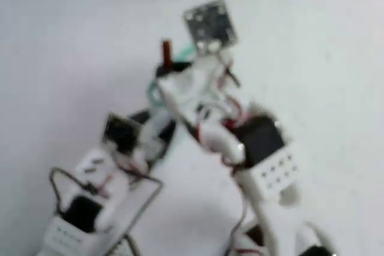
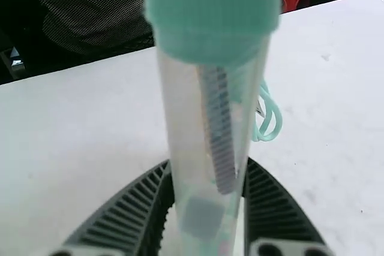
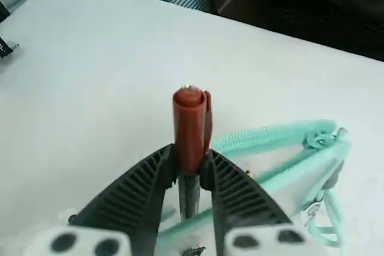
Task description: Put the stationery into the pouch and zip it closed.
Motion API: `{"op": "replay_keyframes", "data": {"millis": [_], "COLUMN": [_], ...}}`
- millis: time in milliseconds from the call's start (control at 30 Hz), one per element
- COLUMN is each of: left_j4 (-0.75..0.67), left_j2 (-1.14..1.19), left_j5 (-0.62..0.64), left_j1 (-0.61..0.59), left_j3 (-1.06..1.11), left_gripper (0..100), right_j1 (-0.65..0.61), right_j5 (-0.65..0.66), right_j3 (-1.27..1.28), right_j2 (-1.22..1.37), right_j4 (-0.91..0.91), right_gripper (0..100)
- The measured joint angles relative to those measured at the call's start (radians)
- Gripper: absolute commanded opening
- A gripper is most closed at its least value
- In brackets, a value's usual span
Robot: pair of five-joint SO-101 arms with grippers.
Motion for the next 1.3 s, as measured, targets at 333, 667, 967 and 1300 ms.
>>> {"op": "replay_keyframes", "data": {"millis": [333, 667, 967, 1300], "left_j4": [0.0, 0.0, 0.0, 0.0], "left_j2": [0.0, 0.0, 0.0, 0.0], "left_j5": [0.0, 0.0, 0.0, 0.003], "left_j1": [0.005, 0.006, 0.002, -0.032], "left_j3": [0.0, 0.0, 0.0, 0.0], "left_gripper": [17, 17, 17, 17], "right_j1": [0.044, 0.071, 0.081, 0.029], "right_j5": [0.008, 0.144, 0.328, 0.542], "right_j3": [0.058, -0.046, -0.097, 0.546], "right_j2": [-0.029, -0.086, -0.189, -0.224], "right_j4": [-0.005, 0.169, 0.411, 0.255], "right_gripper": [22.2, 33.6, 26.6, 13.1]}}
